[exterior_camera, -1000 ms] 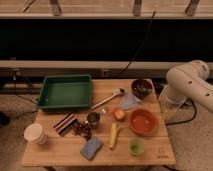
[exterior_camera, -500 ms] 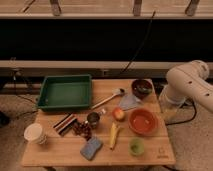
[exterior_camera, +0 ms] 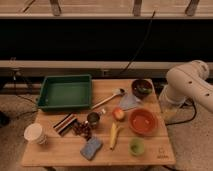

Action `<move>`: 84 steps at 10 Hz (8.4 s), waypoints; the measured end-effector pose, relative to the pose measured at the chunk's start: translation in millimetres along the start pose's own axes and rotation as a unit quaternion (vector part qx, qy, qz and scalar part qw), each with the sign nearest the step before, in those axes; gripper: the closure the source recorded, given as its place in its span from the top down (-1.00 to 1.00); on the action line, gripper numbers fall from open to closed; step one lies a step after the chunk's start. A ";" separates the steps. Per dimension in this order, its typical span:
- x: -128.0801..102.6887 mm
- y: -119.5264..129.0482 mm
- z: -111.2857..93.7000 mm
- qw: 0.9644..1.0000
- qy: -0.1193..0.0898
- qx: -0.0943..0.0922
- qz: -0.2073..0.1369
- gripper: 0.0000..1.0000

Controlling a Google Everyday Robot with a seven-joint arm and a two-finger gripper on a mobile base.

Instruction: Place grapes in plastic cup

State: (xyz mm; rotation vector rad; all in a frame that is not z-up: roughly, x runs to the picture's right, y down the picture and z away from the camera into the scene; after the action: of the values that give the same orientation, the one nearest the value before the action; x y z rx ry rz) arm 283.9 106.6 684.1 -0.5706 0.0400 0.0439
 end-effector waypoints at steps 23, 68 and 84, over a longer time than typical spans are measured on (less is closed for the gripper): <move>-327.1 -41.7 30.3 0.986 -0.148 -0.043 -0.067 0.30; -398.1 16.7 85.8 0.978 -0.113 -0.069 -0.161 -1.00; -193.7 50.7 -44.9 0.982 -0.158 -0.027 -0.103 -1.00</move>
State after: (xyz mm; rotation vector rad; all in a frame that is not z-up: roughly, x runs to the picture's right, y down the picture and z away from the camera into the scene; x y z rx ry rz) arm 86.7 119.0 628.7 -0.6145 -0.3305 -0.0654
